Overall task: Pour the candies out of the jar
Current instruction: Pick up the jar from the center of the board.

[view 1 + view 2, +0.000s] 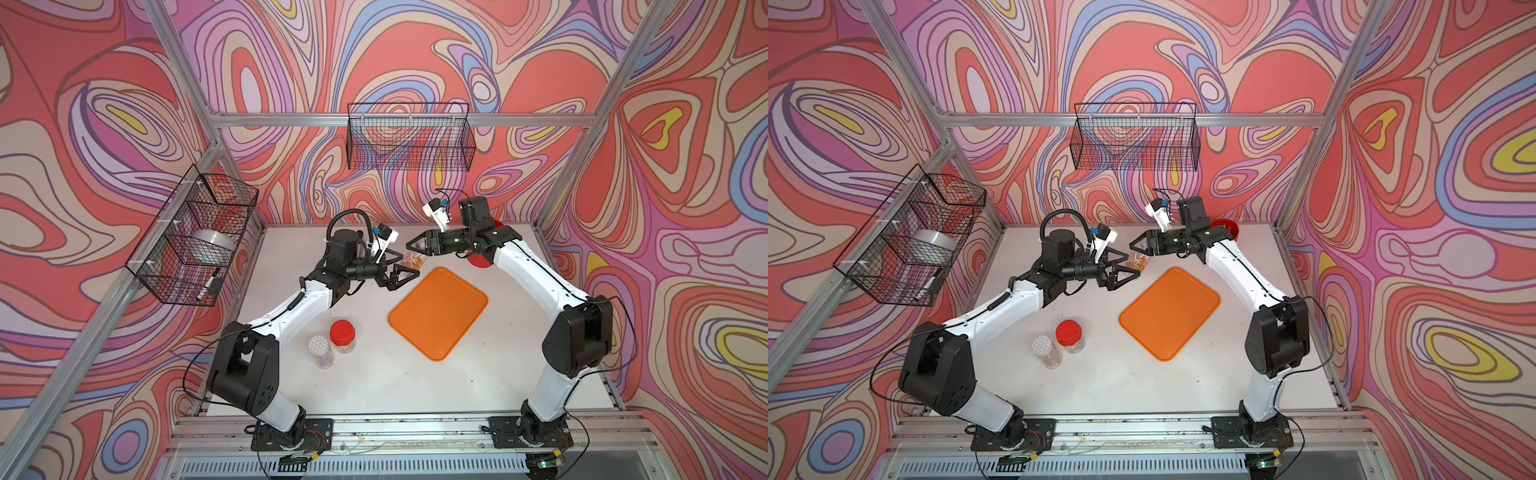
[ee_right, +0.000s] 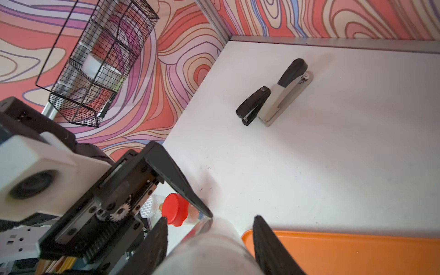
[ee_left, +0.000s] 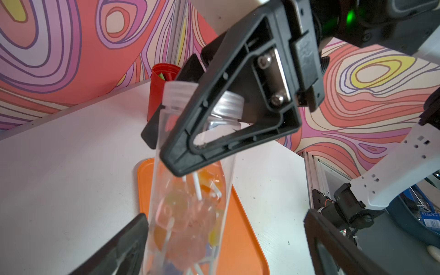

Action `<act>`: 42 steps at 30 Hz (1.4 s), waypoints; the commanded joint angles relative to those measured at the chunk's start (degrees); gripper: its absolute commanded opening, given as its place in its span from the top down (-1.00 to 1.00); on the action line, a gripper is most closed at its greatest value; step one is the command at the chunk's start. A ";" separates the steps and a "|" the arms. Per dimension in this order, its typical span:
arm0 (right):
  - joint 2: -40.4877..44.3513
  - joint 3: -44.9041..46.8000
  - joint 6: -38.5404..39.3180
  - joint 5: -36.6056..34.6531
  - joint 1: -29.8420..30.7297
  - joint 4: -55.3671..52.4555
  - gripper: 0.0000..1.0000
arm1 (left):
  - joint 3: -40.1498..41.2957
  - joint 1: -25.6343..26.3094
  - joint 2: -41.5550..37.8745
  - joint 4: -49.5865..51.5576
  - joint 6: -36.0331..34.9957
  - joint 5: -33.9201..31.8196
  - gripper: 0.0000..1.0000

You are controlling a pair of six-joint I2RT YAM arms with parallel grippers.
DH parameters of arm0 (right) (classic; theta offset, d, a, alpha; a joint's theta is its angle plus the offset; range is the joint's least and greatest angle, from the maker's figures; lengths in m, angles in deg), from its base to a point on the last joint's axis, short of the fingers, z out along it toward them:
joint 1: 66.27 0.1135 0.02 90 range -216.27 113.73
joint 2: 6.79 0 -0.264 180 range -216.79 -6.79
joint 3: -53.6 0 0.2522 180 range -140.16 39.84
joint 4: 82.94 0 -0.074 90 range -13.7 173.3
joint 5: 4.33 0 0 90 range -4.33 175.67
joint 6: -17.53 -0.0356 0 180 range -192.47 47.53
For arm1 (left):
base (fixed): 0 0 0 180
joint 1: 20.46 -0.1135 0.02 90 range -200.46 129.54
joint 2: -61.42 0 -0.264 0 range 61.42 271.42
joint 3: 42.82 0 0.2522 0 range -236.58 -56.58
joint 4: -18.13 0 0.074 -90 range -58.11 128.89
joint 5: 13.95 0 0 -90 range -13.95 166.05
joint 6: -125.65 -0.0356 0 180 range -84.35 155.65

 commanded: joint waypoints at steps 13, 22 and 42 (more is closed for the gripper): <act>0.94 4.39 -6.59 7.15 0.18 9.91 0.45 | -3.04 0.91 2.96 3.61 -3.69 -1.63 -0.80; 1.46 5.80 -7.85 7.96 0.18 11.72 0.47 | -2.79 0.99 3.45 3.90 -4.17 -4.05 -0.54; 1.46 6.86 -10.56 7.70 0.18 14.31 0.36 | -1.74 0.95 3.32 1.32 -2.18 -7.19 0.65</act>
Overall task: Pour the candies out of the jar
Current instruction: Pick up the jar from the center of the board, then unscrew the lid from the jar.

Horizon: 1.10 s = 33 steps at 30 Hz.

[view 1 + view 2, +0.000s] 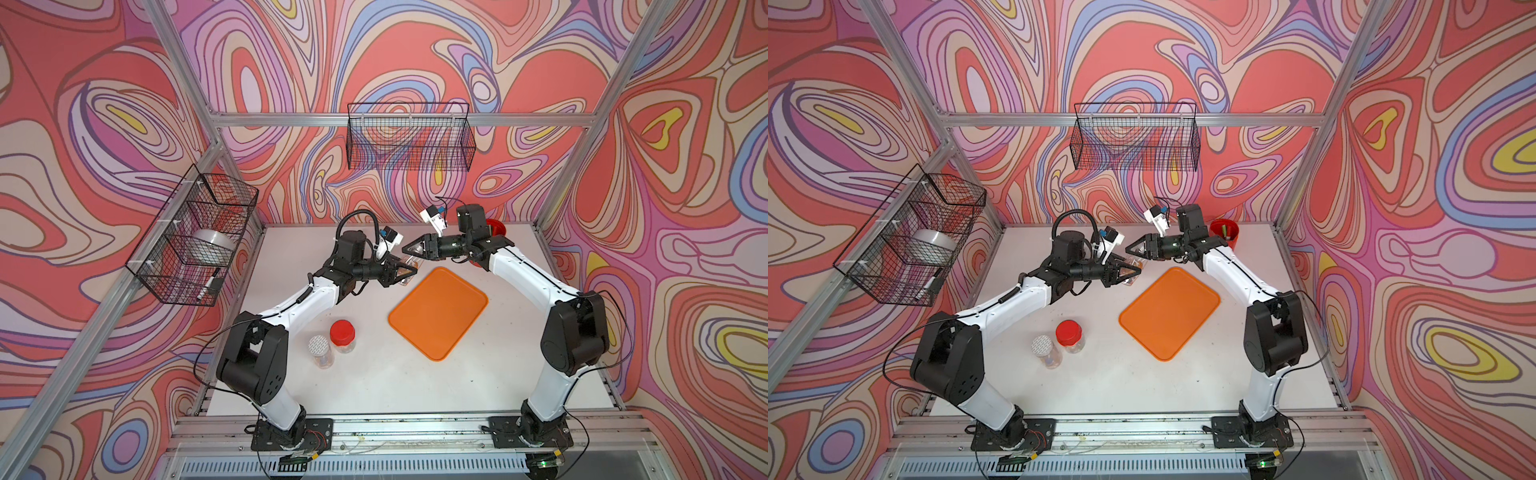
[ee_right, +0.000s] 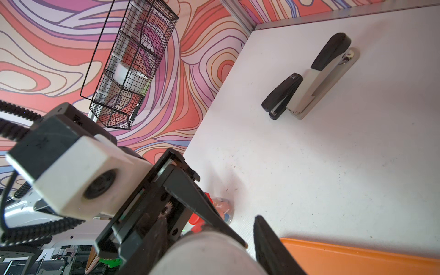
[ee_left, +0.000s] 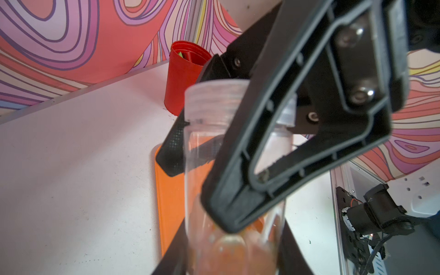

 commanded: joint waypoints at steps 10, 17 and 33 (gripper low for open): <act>6.22 1.13 -5.31 -10.09 -0.10 3.14 -0.58 | 0.37 0.10 -2.91 -0.54 1.53 -3.28 1.00; 7.25 2.23 -10.07 -17.16 -0.21 5.06 -0.97 | 3.95 0.34 -4.88 -3.99 2.06 -7.47 1.00; 6.56 3.93 -15.08 -34.51 3.81 1.89 -0.60 | 7.71 7.25 -6.12 -10.12 -5.59 -29.89 1.00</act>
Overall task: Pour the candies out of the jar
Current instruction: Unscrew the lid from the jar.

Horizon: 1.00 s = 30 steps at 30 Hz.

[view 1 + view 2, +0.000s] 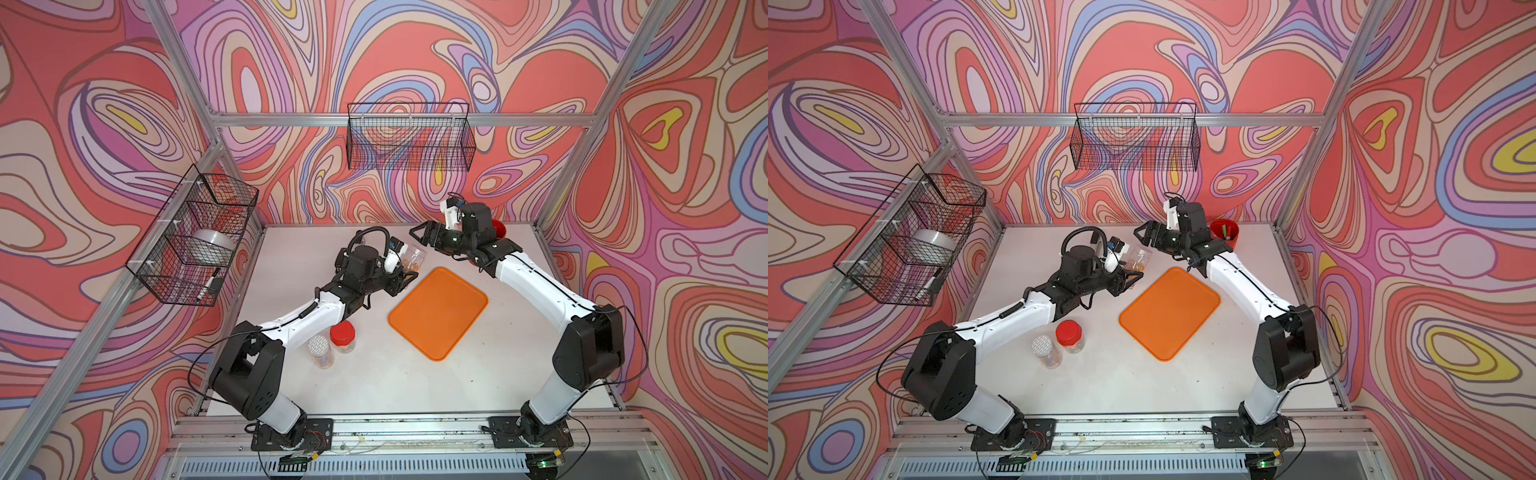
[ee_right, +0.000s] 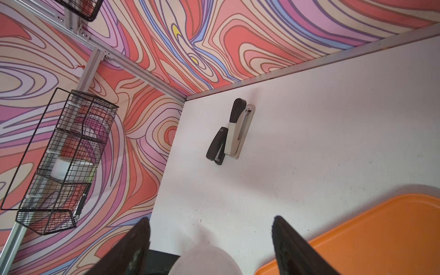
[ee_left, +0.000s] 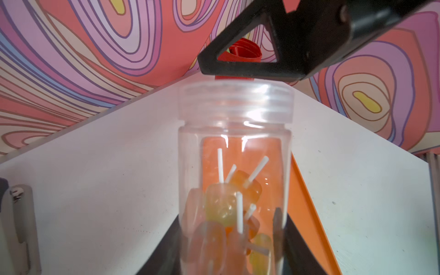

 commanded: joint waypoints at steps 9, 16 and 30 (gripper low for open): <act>0.33 2.50 -2.28 -4.09 2.56 0.00 -0.56 | 0.20 0.92 -1.13 -5.63 -2.21 -6.95 1.00; -0.54 2.13 -2.92 -3.35 3.49 2.33 -0.56 | -0.26 1.21 -0.60 -4.71 -2.31 -6.23 1.00; -0.75 2.61 -2.06 -4.41 4.00 2.43 -0.12 | -0.72 1.21 -0.32 -4.16 -1.33 -5.66 1.00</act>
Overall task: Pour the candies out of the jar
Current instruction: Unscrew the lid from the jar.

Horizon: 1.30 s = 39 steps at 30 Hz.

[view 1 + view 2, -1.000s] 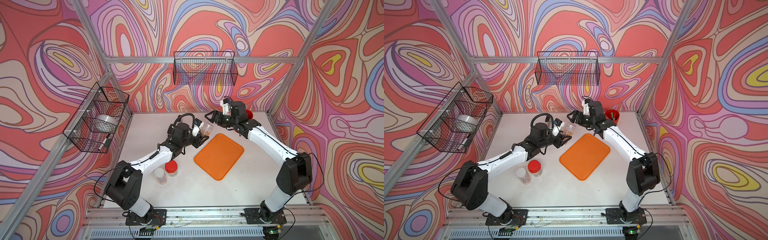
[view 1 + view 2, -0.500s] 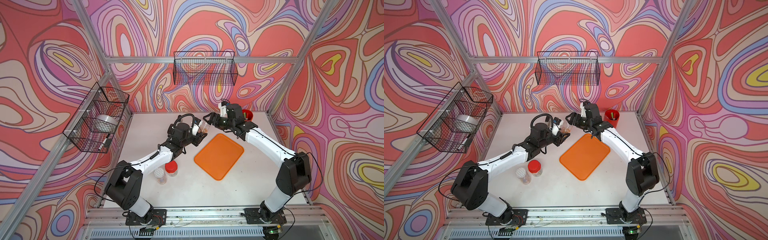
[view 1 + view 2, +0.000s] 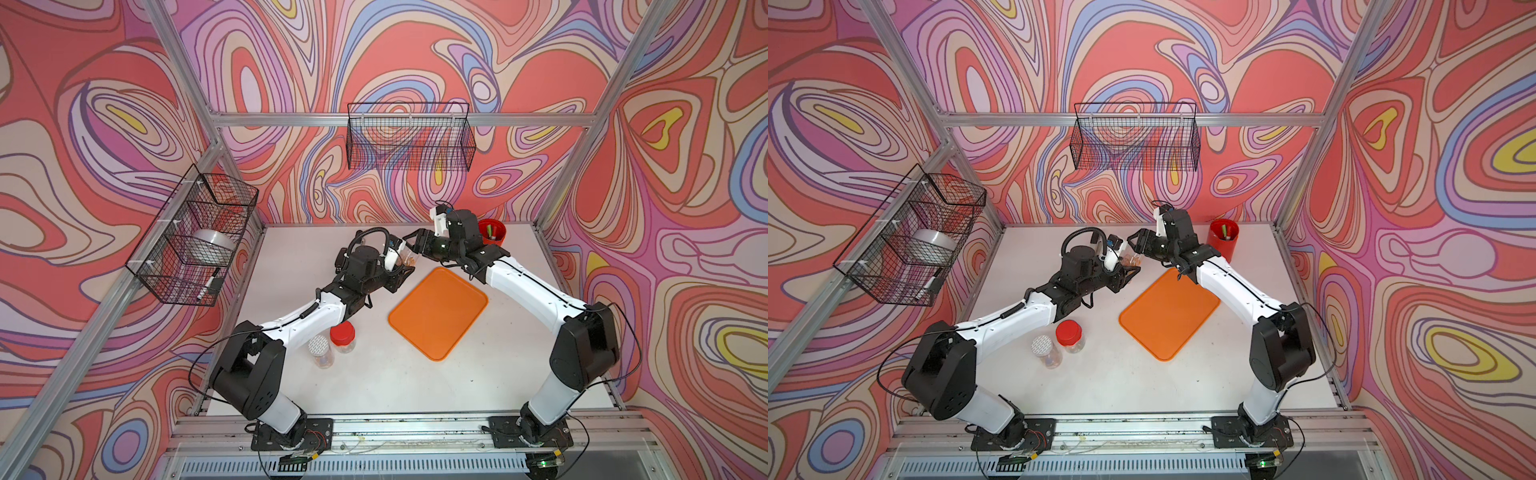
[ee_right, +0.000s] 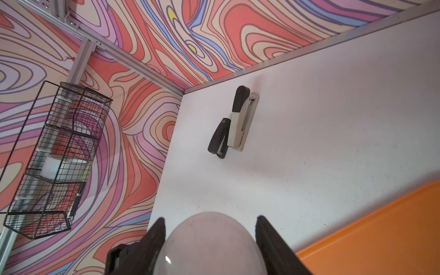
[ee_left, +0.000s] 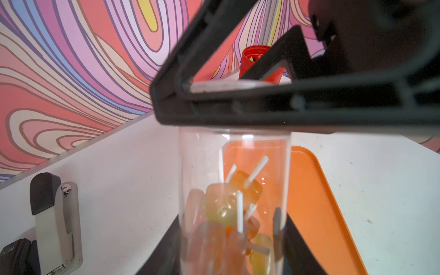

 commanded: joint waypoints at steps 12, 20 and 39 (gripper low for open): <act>2.75 2.51 20.77 25.11 -1.23 6.68 0.39 | -1.21 -4.68 -1.49 -7.55 8.43 29.40 1.00; 3.01 6.31 17.36 36.87 -3.67 16.49 0.46 | -2.66 -4.69 -2.49 -1.88 5.26 33.60 1.00; 2.57 -3.60 9.60 3.95 -3.55 -1.18 -0.44 | -2.12 -1.90 -4.37 2.13 -0.48 13.35 1.00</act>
